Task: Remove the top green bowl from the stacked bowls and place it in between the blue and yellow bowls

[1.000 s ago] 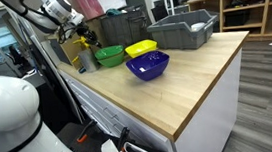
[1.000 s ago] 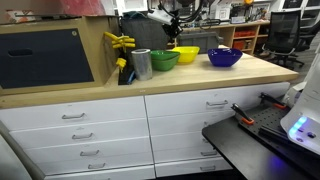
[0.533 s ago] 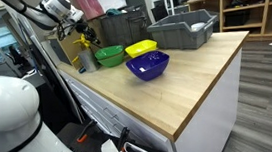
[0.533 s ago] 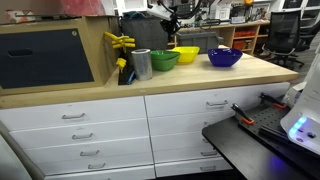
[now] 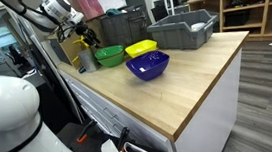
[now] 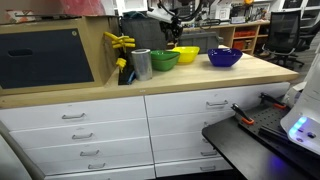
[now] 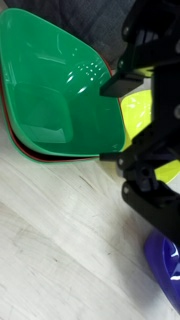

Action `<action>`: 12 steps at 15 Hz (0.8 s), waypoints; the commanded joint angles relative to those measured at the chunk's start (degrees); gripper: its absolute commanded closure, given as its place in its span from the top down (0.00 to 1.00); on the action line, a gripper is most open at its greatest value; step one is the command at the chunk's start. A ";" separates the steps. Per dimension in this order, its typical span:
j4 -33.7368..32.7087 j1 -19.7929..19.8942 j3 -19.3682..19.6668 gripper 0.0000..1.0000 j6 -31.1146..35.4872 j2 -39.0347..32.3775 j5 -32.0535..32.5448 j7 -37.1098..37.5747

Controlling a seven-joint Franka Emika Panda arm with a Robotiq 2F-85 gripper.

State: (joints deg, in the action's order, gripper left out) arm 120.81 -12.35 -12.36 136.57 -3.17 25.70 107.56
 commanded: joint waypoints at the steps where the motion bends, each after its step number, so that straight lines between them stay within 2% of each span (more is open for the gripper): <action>1: 1.95 -0.83 0.21 0.93 1.26 0.54 -1.83 0.58; 2: 2.32 -0.98 0.10 0.99 1.39 0.35 -2.19 0.73; 3: 2.62 -1.18 -0.03 1.00 1.38 0.14 -2.50 0.84; 12: 3.44 -2.23 0.30 1.00 3.08 -2.59 -2.42 2.17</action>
State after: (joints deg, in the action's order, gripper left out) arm 124.26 -14.11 -12.74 137.45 -4.82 23.49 108.44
